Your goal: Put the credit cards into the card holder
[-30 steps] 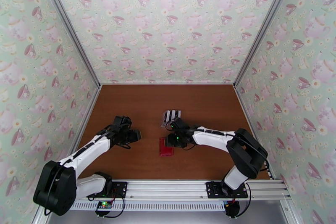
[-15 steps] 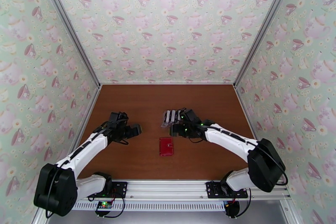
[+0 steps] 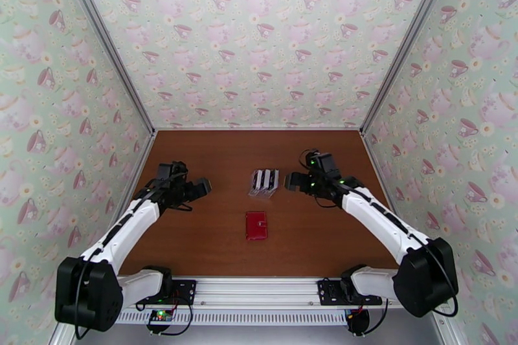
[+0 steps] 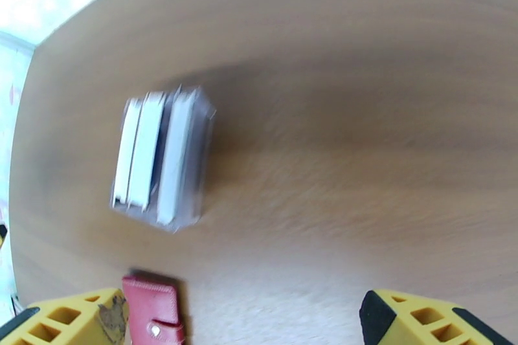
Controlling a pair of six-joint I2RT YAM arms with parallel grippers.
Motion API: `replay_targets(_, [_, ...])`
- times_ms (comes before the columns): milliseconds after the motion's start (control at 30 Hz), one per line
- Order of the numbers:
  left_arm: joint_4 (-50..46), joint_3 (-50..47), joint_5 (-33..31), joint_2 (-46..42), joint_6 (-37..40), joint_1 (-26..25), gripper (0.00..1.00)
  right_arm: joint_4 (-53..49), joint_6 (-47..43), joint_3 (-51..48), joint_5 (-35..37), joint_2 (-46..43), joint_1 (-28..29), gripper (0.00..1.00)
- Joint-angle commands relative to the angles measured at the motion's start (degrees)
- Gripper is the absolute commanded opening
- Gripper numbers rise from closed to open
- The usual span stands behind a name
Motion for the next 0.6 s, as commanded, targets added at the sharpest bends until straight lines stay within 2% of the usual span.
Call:
replay_targets(0, [-0.1,3.4,0.4,0.7,1.2,0.7,1.0,-1.5,-3.1,2.8,-0.4,-2.1,-2.9,1.0])
replay_targets(233, [-1.2,7.7,-5.1,1.6,1.5,1.9,1.0,1.5,-4.1,3.0,1.6,-4.7,-10.9,1.0])
replay_targets(367, [1.1,8.6,-6.8,1.2,3.1,2.1,1.0,3.2,-3.3,3.3,-0.4,-4.6,-16.3,1.0])
replay_targets(467, [7.2,7.2,-6.2,-0.1,7.6,2.1,1.0,7.3,-5.2,1.8,-0.6,-4.9,-16.9,1.0])
replay_targets(567, [12.6,4.7,-8.8,-2.4,11.3,2.2,1.0,12.8,-5.7,-0.8,1.0,-6.0,-17.0,1.0])
